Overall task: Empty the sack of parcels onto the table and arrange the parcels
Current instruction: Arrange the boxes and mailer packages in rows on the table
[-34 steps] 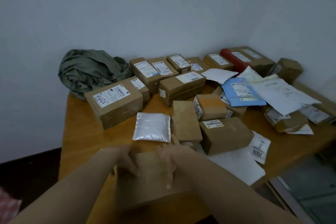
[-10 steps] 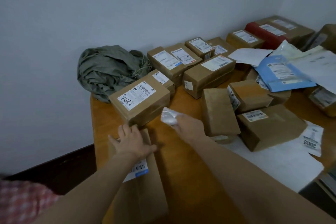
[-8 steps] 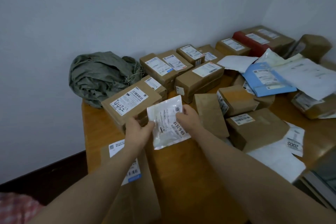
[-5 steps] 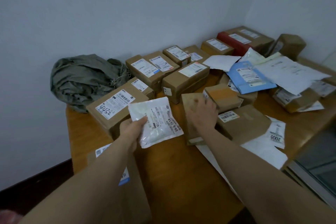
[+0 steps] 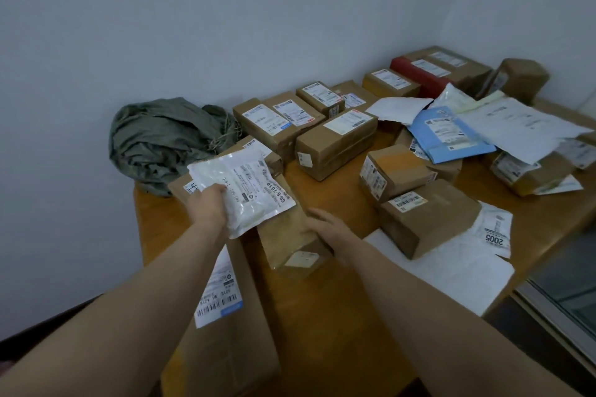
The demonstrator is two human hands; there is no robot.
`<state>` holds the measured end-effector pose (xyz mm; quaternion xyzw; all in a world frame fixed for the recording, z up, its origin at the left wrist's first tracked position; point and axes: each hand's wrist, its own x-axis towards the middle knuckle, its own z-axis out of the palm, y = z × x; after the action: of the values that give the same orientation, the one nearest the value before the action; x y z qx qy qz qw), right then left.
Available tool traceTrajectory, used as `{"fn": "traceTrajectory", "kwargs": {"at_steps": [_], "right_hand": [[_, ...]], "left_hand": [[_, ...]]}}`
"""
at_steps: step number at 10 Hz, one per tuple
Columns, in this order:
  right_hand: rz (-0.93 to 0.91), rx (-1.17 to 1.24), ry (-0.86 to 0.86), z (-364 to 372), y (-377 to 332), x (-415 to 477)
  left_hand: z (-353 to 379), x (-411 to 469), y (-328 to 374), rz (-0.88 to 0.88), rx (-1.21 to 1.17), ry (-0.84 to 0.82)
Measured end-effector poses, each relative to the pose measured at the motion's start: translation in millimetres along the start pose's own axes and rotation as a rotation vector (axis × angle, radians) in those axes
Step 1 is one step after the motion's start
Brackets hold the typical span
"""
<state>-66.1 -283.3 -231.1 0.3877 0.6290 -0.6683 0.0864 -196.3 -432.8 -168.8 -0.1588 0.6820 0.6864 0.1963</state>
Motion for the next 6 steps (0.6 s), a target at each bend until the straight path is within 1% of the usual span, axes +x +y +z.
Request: {"fn": "traceTrajectory", "kwargs": {"at_steps": [1, 2, 3, 4, 5, 6], "right_hand": [[0.054, 0.116, -0.108, 3.7, 7.1, -9.7], [-0.027, -0.059, 0.023, 4.9, 20.5, -9.5], [-0.193, -0.376, 0.093, 13.2, 21.2, -15.7], [-0.234, -0.706, 0.005, 34.8, 17.0, -26.3], [-0.201, -1.003, 0.002, 50.8, 24.6, -29.8], [-0.167, -1.162, 0.026, 51.0, 22.7, -32.7]], "left_hand": [[-7.5, -1.6, 5.0, -0.003, -0.073, 0.032], [-12.2, -2.0, 3.4, -0.024, -0.127, 0.06], [-14.4, -7.4, 6.0, -0.024, -0.162, 0.104], [-18.3, 0.7, 3.6, 0.013, -0.115, 0.135], [-18.7, 9.9, 1.6, 0.041, -0.083, 0.15], [-20.0, 10.3, 0.5, -0.003, -0.095, 0.142]]}}
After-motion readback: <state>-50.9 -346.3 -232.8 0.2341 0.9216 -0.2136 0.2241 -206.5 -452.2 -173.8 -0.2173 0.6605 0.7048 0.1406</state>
